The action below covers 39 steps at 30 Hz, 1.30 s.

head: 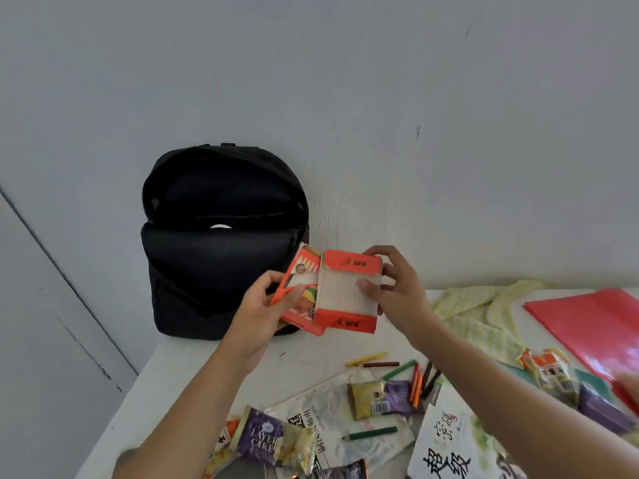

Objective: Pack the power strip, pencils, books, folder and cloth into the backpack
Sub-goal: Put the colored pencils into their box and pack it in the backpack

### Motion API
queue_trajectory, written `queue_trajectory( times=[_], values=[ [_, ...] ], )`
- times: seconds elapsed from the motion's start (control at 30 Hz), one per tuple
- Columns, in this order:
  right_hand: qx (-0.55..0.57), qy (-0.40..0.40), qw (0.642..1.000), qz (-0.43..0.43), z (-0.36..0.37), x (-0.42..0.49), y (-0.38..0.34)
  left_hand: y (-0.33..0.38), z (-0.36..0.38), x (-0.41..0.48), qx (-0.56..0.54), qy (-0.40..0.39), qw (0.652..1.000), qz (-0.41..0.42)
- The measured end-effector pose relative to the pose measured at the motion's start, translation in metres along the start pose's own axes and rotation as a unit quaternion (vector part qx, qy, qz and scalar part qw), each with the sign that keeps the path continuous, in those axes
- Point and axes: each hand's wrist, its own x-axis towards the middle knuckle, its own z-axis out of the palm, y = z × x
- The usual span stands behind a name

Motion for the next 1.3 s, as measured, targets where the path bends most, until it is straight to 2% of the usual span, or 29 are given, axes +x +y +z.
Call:
queue_trajectory(
  times=[0.17,0.3,0.53,0.73,0.9,1.3],
  values=[
    [0.044,0.074,0.996,-0.031,-0.007,-0.007,-0.017,-0.002,0.006,-0.016,-0.068,0.014,0.998,-0.007],
    [0.107,0.107,0.988,-0.033,-0.010,-0.010,-0.021,-0.005,0.011,-0.028,-0.087,-0.023,0.995,-0.031],
    [0.236,0.142,0.960,0.056,-0.007,-0.012,-0.015,-0.015,0.035,-0.053,-0.104,0.016,0.993,-0.058],
    [0.257,0.100,0.958,0.077,-0.024,-0.009,-0.018,-0.016,0.065,-0.074,-0.050,0.052,0.996,-0.053],
    [0.250,0.080,0.963,0.061,-0.043,-0.010,-0.018,-0.015,0.086,-0.076,0.006,0.065,0.997,-0.037],
    [0.209,0.040,0.976,0.035,-0.058,-0.003,-0.020,-0.004,0.097,-0.069,0.010,0.080,0.996,-0.046]
  ],
)
